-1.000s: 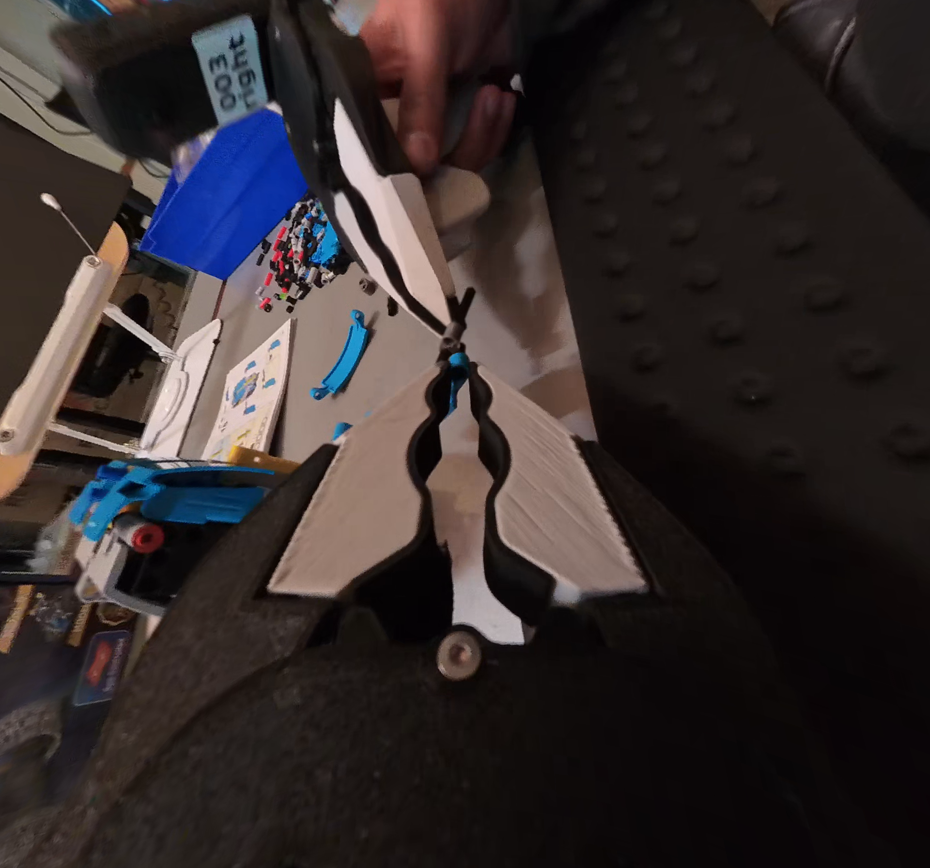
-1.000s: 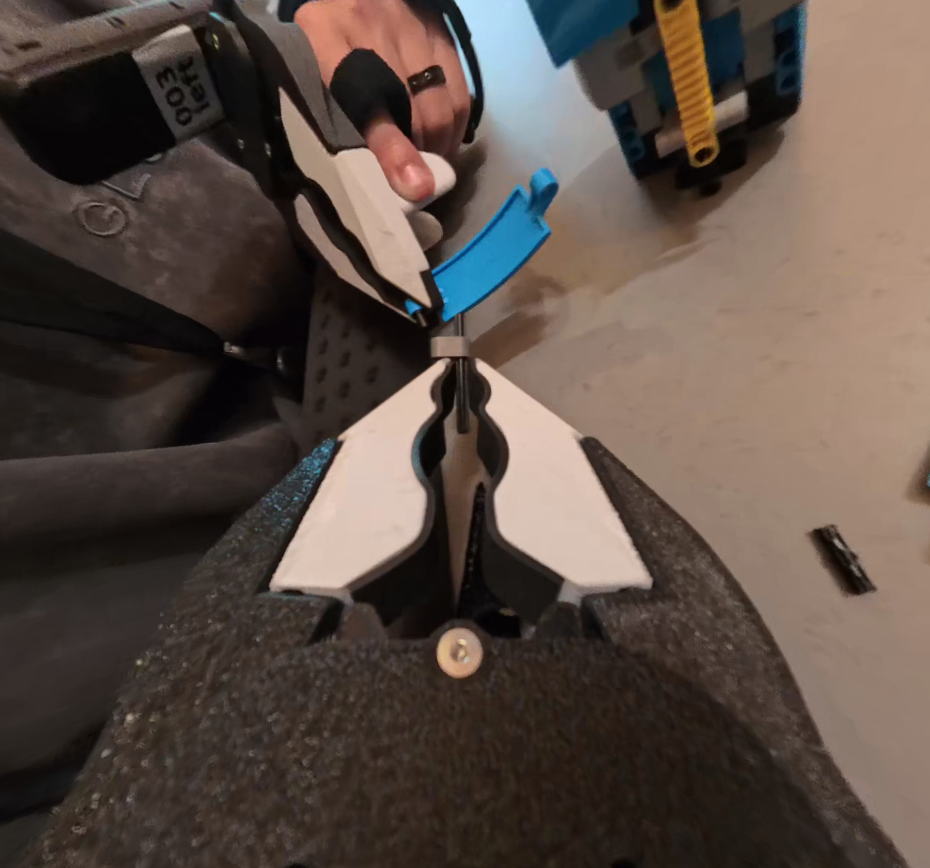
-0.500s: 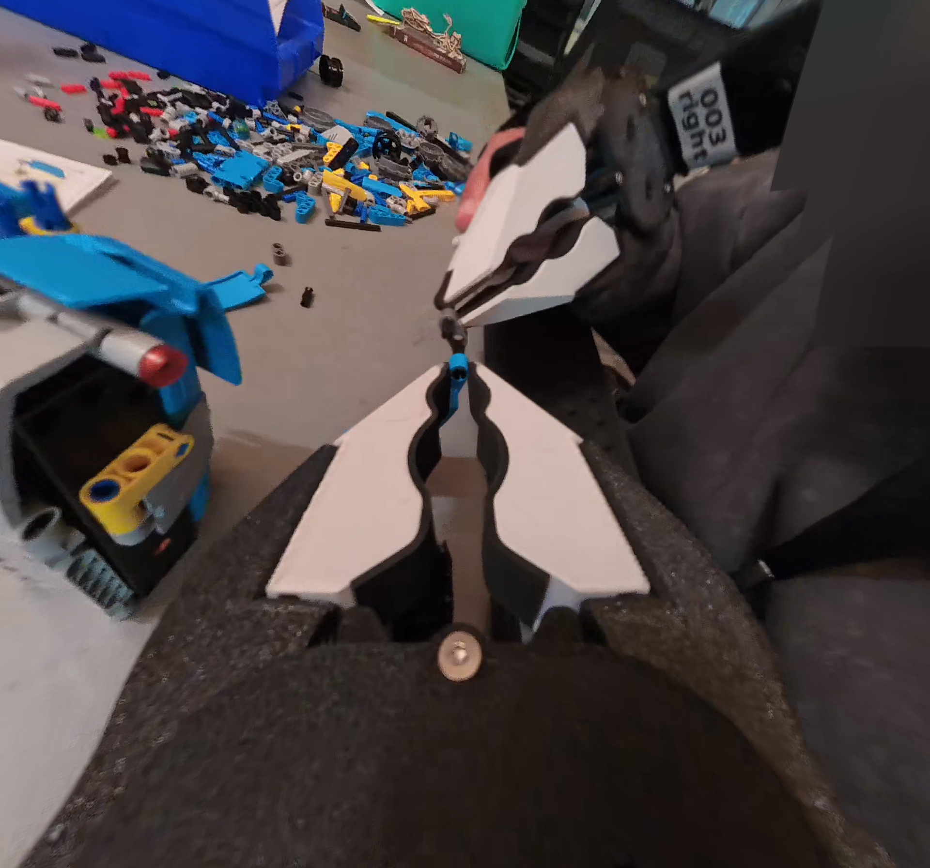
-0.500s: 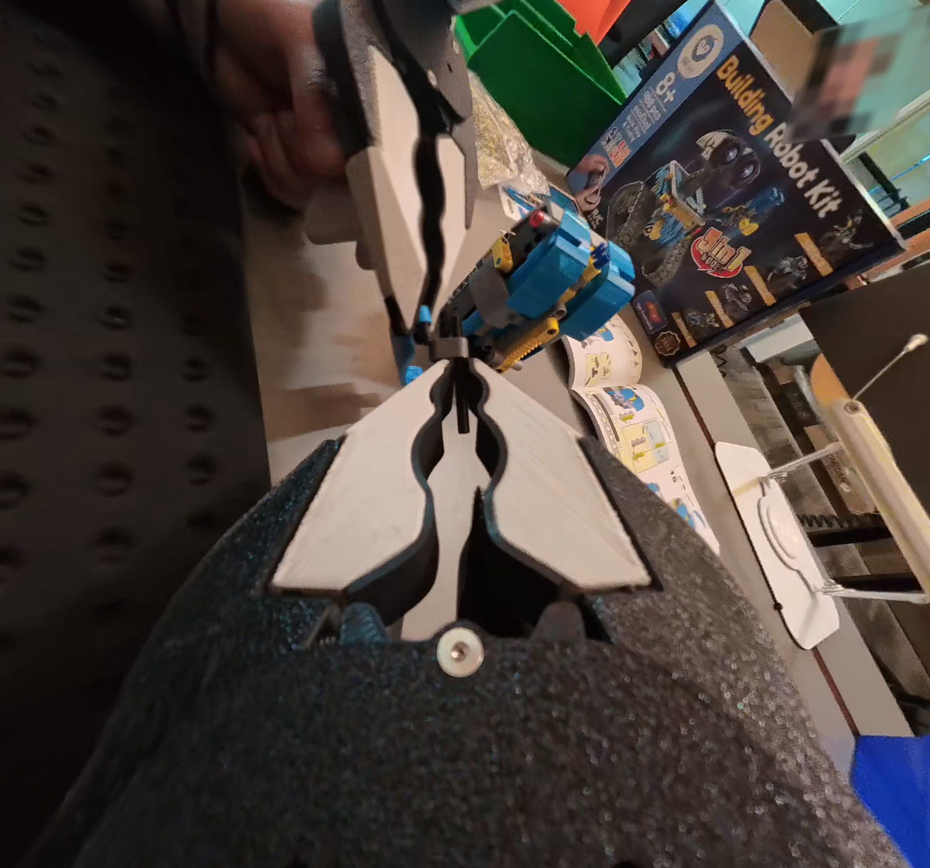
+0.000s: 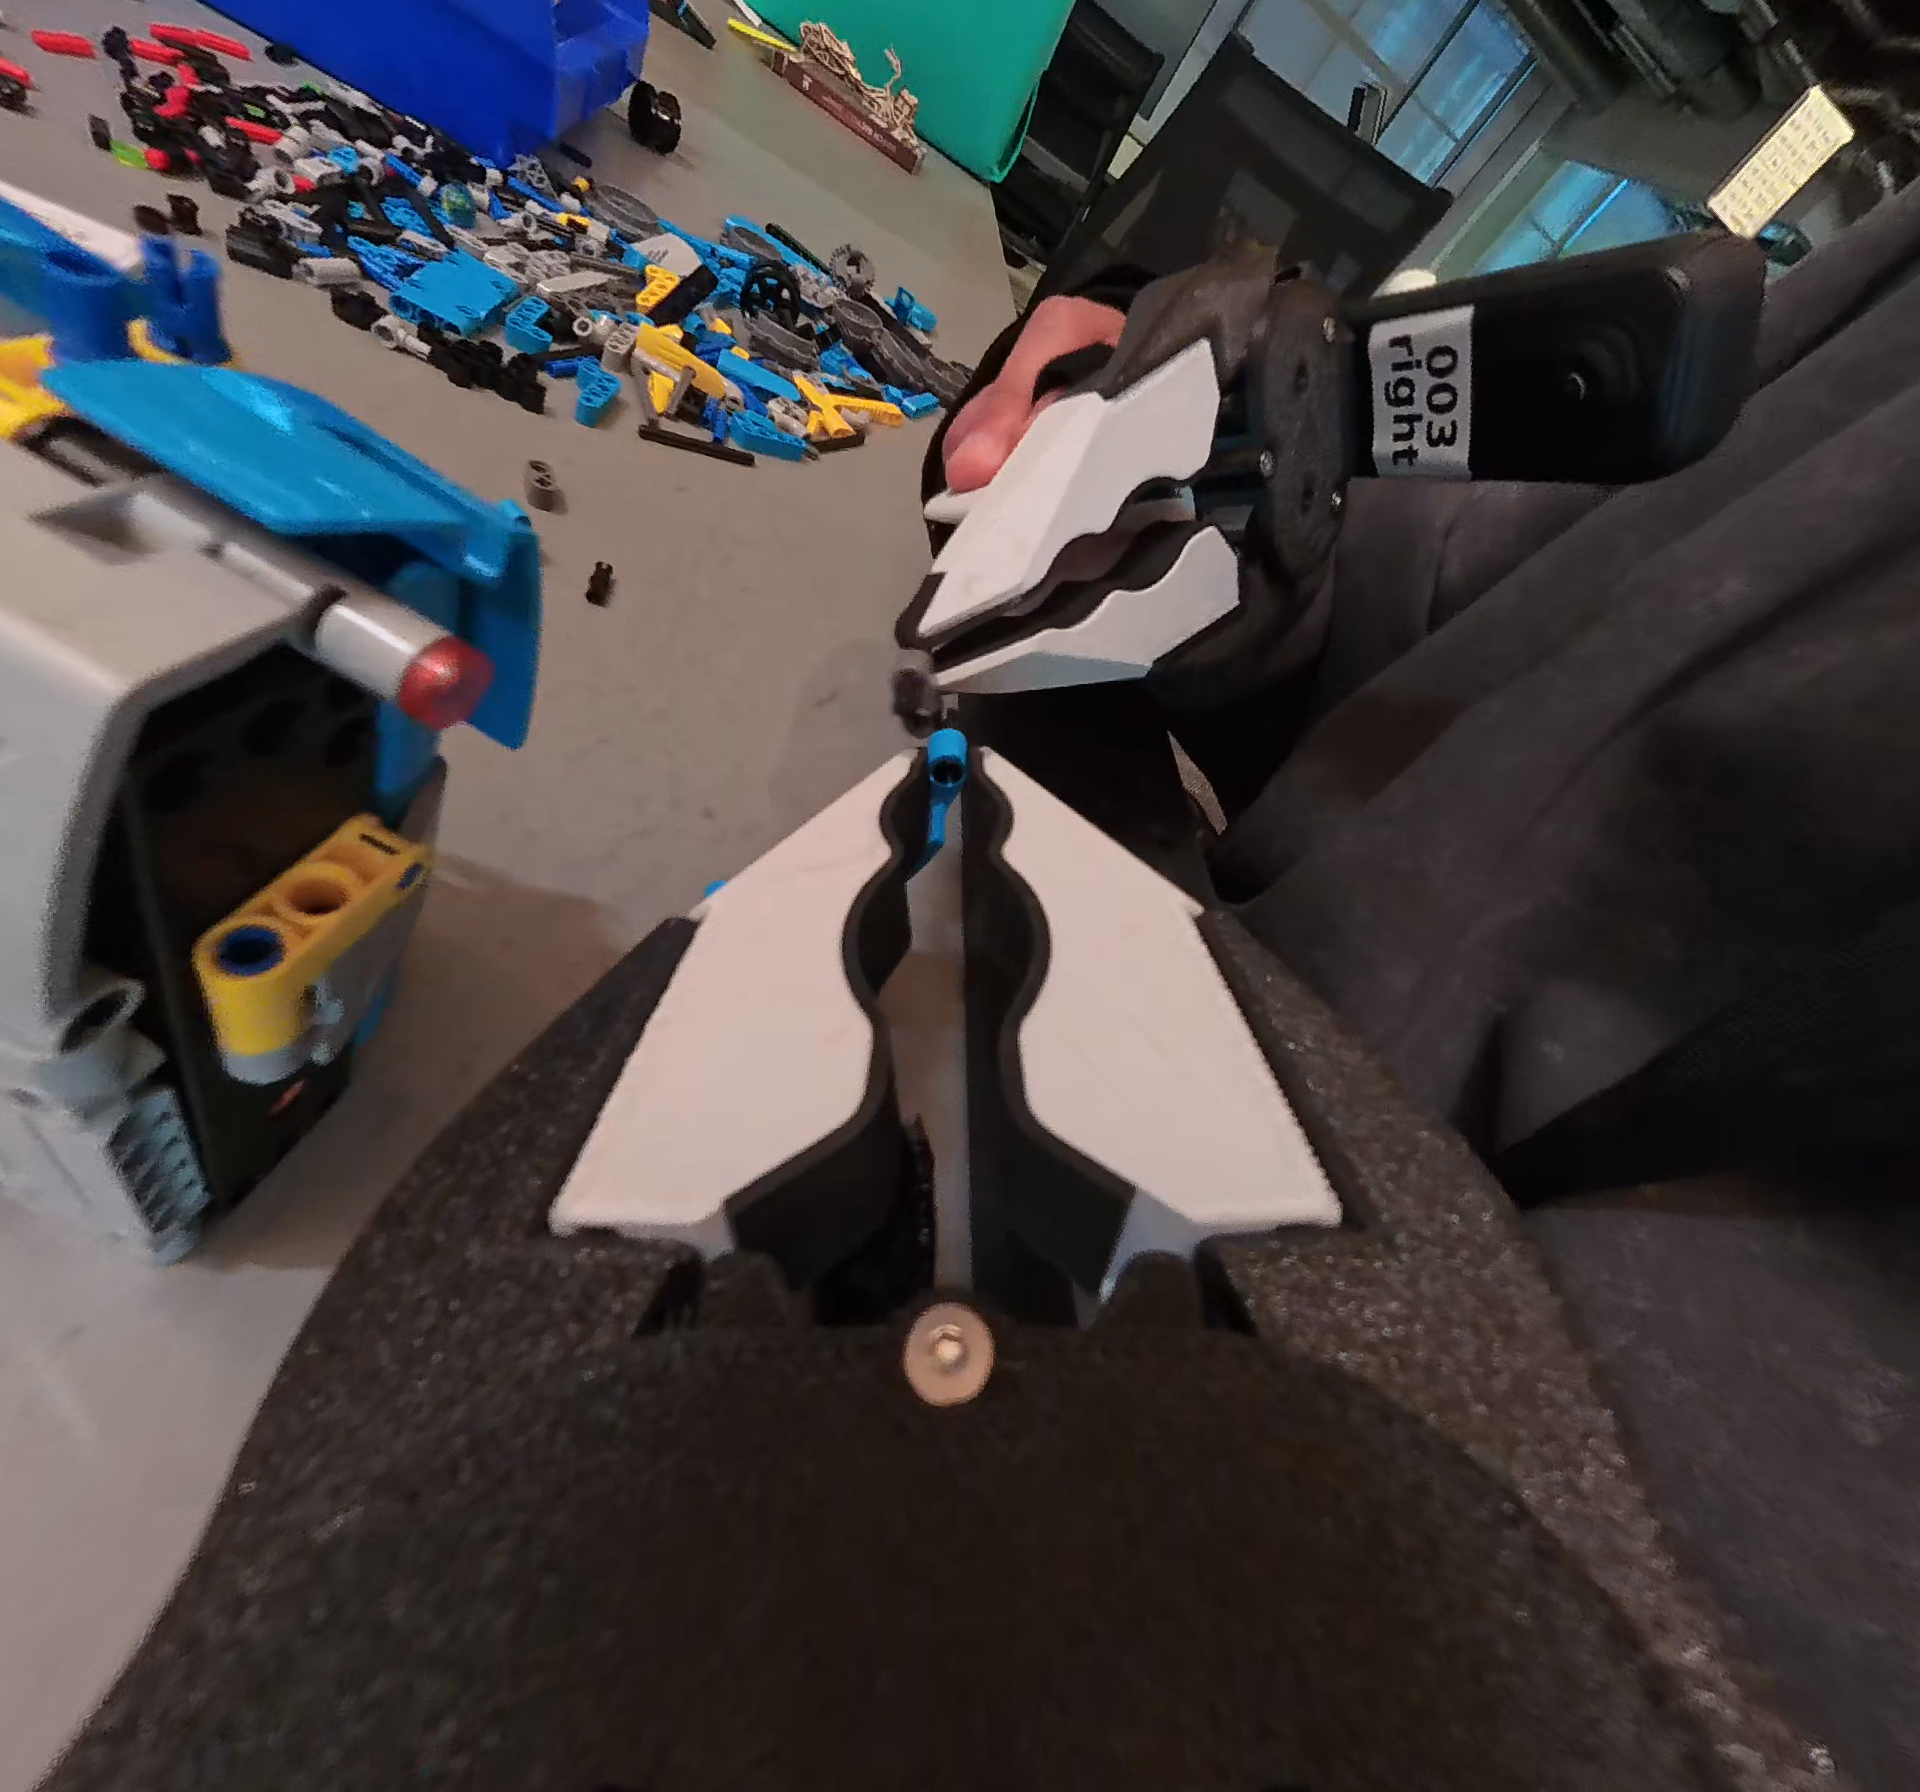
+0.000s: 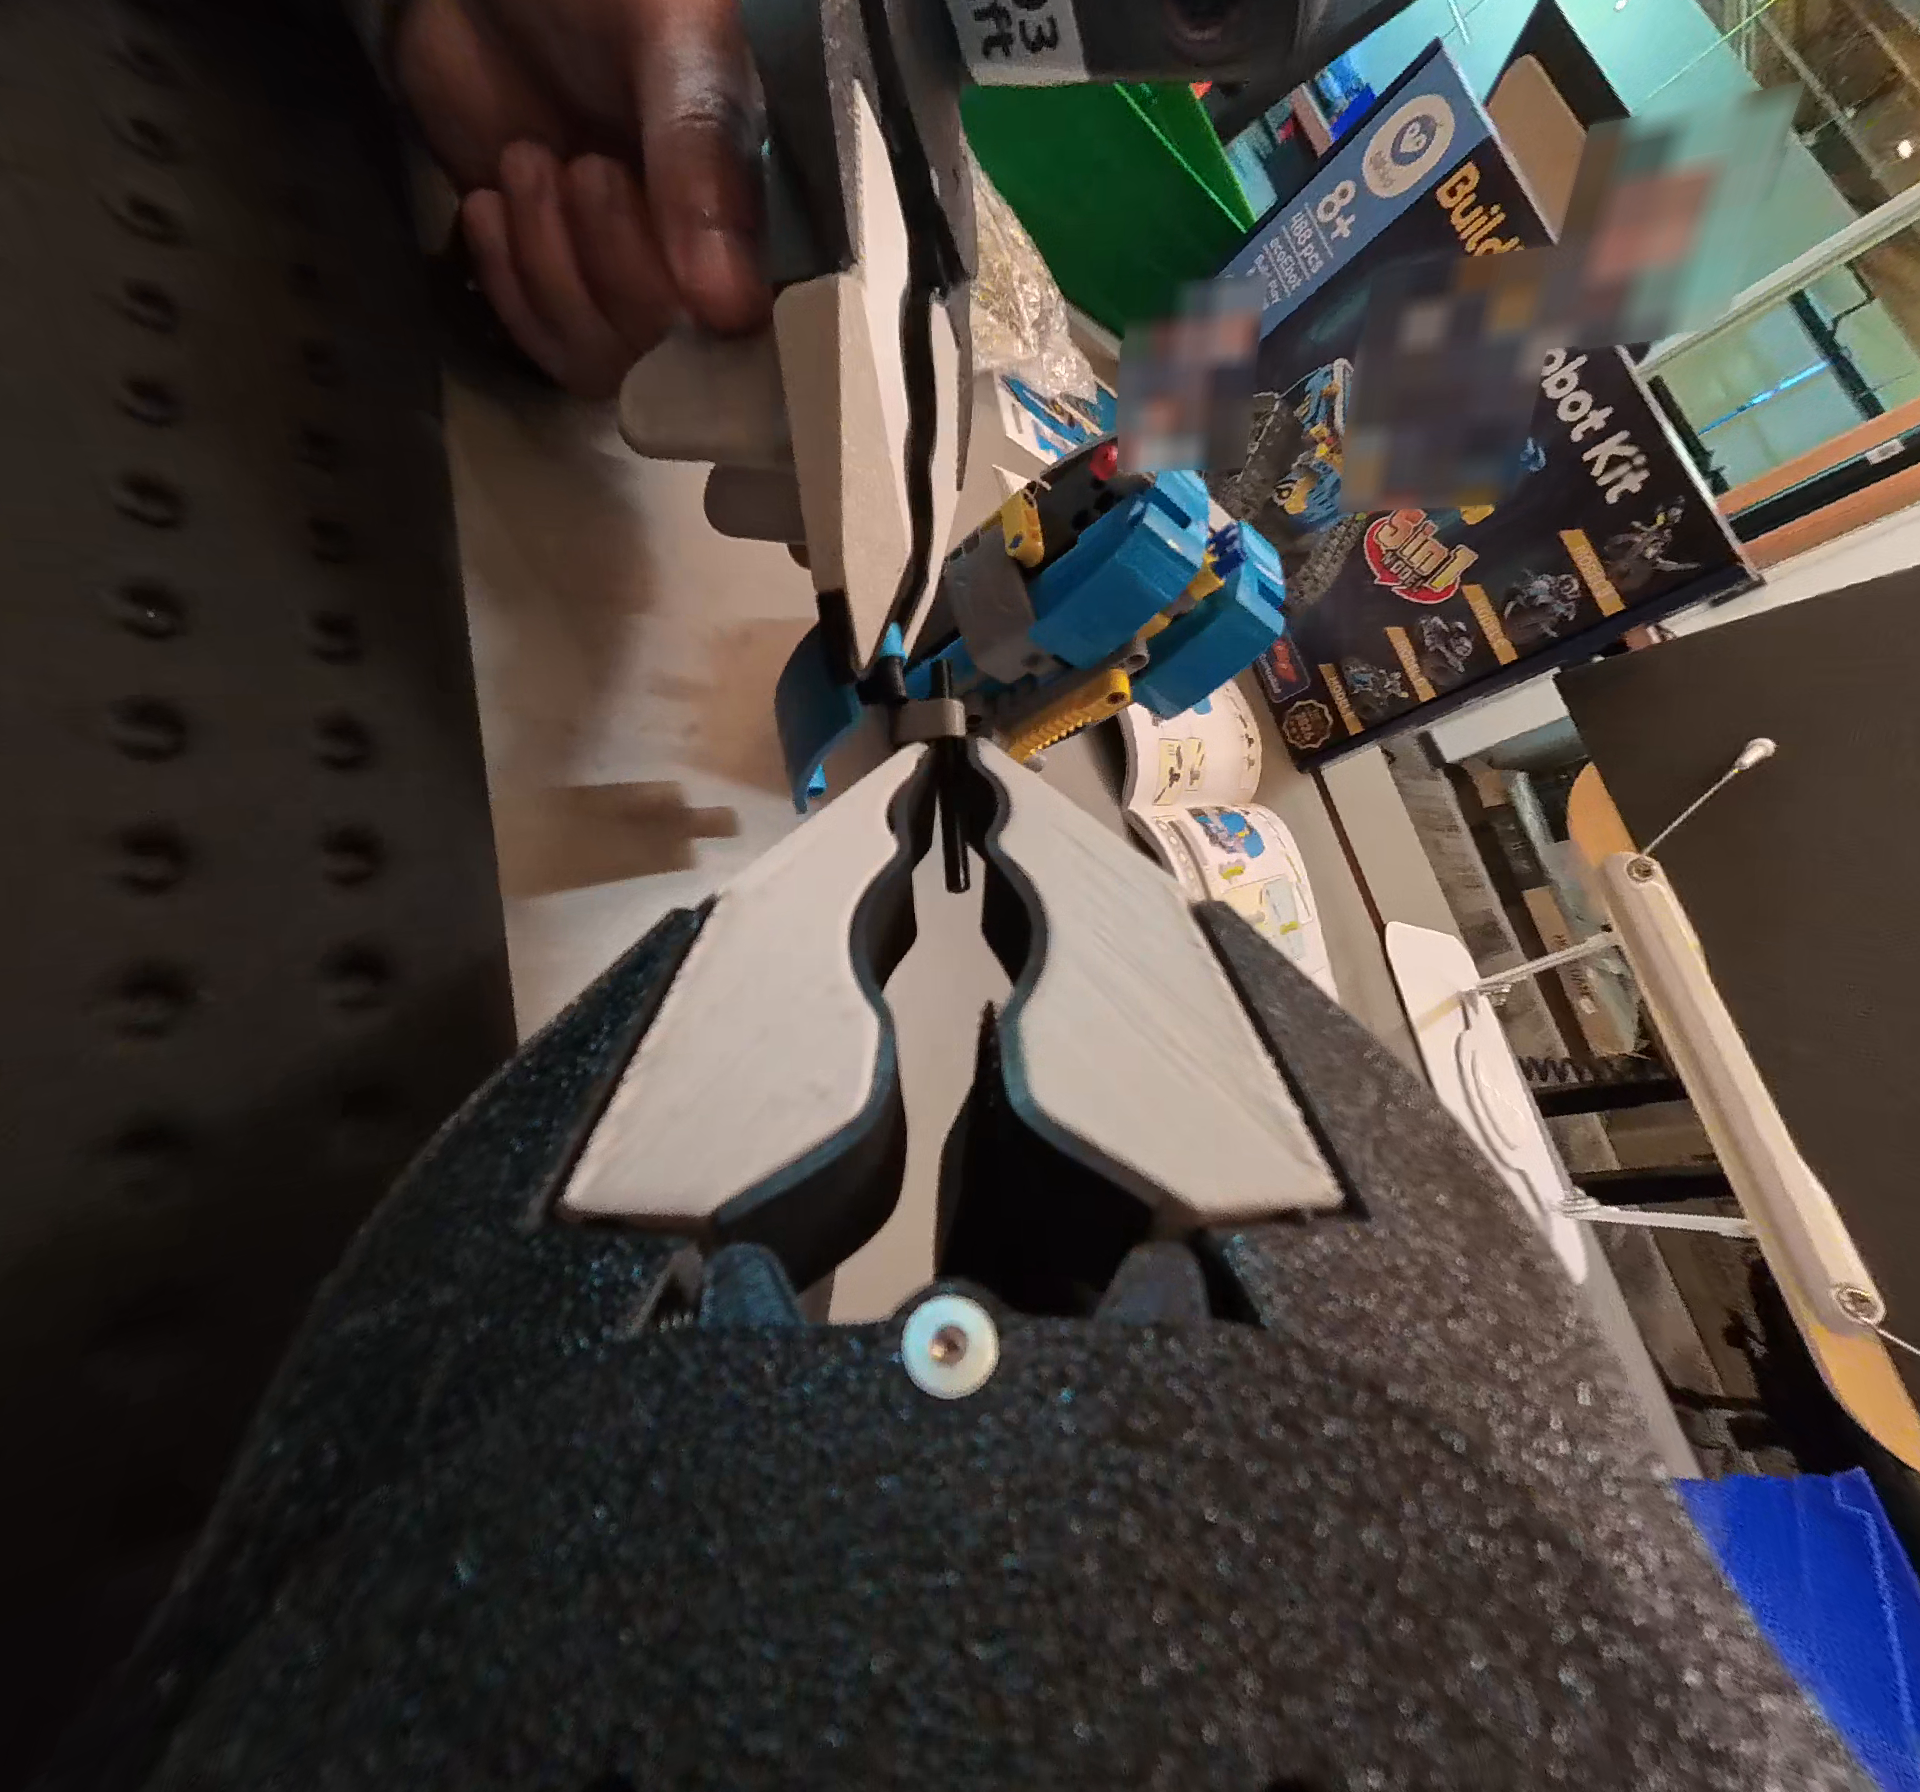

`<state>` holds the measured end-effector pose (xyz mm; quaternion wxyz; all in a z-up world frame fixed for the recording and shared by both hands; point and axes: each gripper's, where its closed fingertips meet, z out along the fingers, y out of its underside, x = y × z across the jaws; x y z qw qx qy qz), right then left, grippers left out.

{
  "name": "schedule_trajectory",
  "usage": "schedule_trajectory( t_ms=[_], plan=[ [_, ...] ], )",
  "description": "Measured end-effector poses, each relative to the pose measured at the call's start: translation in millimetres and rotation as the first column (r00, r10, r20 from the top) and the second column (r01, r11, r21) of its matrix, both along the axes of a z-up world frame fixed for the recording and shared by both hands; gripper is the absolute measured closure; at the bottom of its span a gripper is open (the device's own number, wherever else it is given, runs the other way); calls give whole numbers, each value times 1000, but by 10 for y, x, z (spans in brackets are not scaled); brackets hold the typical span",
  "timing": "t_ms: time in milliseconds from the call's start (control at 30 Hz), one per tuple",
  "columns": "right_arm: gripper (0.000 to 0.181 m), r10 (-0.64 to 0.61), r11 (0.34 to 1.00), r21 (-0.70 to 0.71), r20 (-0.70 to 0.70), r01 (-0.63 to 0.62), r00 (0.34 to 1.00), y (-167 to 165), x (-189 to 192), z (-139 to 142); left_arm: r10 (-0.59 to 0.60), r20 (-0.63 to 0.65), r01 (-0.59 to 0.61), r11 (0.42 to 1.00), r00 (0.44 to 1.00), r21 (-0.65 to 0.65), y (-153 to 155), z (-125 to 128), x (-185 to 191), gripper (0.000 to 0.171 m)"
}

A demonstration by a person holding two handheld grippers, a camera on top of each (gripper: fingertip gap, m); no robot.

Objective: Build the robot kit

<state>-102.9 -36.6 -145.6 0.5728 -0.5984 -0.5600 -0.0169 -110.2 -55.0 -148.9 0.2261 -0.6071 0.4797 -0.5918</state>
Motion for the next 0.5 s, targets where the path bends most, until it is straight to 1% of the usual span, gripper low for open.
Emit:
schedule_trajectory(
  t_ms=[167, 267, 500],
  plan=[
    [177, 16, 999, -27, -17, -17, 1000, -20, -13, -7, -9, -8, 8, 999, 1000, -33, 11, -23, -3, 166],
    [178, 6, 1000, -20, 4, -6, 1000, -13, -16, -30, -7, -19, 6, 999, 1000, -35, 20, -46, -4, 167],
    [178, -5, 998, -61, -19, 4, 1000, -20, -22, -34, -8, -27, 7, 999, 1000, -44, 18, -60, -5, 167]
  ],
)
